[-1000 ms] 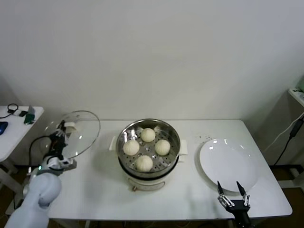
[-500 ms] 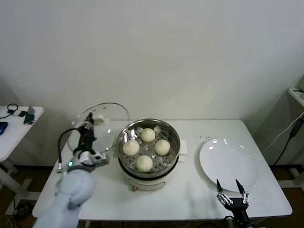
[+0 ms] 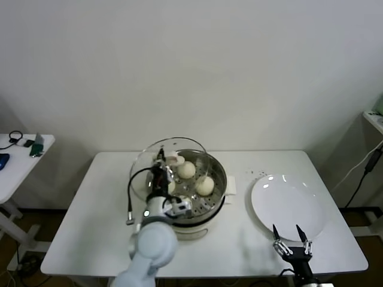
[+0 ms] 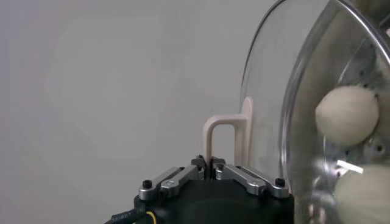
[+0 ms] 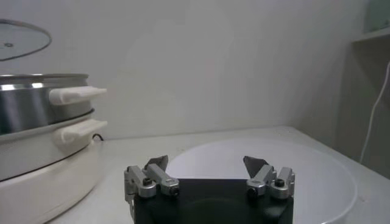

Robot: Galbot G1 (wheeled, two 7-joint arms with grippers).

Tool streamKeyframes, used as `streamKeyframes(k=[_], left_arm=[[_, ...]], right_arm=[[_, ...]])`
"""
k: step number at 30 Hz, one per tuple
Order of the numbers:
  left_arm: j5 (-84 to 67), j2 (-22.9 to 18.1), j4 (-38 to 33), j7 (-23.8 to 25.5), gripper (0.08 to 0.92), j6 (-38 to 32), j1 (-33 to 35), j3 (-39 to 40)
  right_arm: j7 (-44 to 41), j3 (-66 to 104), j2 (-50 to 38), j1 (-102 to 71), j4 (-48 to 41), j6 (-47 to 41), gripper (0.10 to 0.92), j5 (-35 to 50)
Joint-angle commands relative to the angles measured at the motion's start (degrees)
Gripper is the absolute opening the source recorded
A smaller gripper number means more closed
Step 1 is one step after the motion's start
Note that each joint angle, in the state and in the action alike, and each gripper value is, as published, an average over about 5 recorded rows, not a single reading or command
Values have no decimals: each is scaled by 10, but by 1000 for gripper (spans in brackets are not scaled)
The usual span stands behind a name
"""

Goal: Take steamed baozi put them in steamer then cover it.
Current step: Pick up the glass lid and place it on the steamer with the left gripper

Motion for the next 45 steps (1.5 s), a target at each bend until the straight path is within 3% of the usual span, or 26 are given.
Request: streamKeyframes(k=[1, 15, 45], left_arm=[[158, -116, 35, 14, 139, 3, 23, 59], [177, -116, 84, -11, 139, -14, 30, 60], [151, -96, 105, -18, 139, -14, 19, 39]], right_arm=[[1, -2, -7, 10, -20, 6, 823, 6], [1, -5, -12, 9, -34, 20, 823, 13], [-3, 6, -11, -2, -22, 27, 823, 13]])
